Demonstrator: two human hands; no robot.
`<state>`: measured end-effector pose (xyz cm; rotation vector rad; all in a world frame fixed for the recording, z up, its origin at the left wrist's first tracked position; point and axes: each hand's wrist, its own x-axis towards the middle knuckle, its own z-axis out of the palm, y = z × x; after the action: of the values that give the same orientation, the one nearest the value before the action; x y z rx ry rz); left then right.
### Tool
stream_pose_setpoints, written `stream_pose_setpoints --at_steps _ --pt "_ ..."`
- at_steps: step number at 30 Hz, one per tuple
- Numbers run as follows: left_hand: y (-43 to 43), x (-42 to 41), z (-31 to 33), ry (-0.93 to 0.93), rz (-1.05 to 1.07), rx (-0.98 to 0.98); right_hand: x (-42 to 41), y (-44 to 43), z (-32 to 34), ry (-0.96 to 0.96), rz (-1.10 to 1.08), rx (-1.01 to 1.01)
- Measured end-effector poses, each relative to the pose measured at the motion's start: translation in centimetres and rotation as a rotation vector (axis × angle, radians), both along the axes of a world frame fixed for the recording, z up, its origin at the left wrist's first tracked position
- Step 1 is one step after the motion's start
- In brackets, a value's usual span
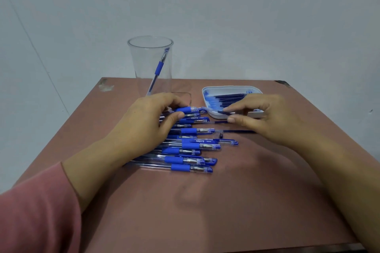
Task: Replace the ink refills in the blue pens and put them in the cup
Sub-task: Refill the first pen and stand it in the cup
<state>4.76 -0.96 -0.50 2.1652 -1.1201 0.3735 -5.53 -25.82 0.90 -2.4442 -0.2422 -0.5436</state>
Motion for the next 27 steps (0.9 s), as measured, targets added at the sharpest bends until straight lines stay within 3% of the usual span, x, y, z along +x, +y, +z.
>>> stream_pose_setpoints --at_steps 13,22,27 --pt "-0.1 -0.2 -0.1 0.065 -0.035 -0.045 0.3 0.5 -0.8 -0.114 0.010 -0.031" --pt "0.0 -0.4 -0.1 -0.053 -0.047 0.064 1.1 1.9 -1.4 -0.204 0.046 -0.249" --pt "0.1 -0.2 -0.1 -0.053 -0.023 0.059 0.3 1.1 -1.0 -0.163 -0.055 -0.151"
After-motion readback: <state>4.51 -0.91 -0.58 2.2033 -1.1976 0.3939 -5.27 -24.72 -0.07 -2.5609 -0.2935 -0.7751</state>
